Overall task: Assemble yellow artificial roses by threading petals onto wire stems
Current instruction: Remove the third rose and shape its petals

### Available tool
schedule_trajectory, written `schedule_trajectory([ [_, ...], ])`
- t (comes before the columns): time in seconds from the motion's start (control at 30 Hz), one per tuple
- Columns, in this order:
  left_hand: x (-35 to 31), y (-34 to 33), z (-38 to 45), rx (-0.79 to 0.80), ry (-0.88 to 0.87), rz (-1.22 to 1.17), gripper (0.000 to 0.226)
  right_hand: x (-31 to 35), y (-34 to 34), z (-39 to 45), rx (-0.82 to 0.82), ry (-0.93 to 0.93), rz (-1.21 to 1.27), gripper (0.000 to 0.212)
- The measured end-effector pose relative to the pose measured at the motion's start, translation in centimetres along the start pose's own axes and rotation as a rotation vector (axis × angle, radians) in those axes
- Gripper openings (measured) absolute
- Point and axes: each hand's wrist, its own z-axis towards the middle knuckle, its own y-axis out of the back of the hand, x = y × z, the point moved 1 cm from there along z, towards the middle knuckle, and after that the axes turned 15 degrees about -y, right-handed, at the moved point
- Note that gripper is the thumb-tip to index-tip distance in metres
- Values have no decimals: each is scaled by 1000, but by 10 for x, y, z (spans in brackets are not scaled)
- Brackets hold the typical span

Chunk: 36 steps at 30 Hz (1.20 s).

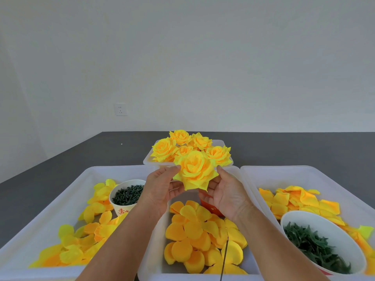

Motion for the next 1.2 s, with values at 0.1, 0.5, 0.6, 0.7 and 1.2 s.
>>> schedule_trajectory([
  [0.1,-1,0,-1,-10,-10,14,6,1,1,-2,27,-29,-18,53],
  [0.5,2,-4,-4,-1,-27,136,18,2,1,-8,-132,90,-51,21],
  [0.6,2,-6,-4,15,-18,142,21,5,-1,-10,-184,139,-105,20],
  [0.7,2,-7,-3,13,3,128,20,6,-2,-11,-255,193,-170,20],
  [1.2,-14,-34,23,35,40,51,12,46,-15,-13,-404,174,-149,4],
])
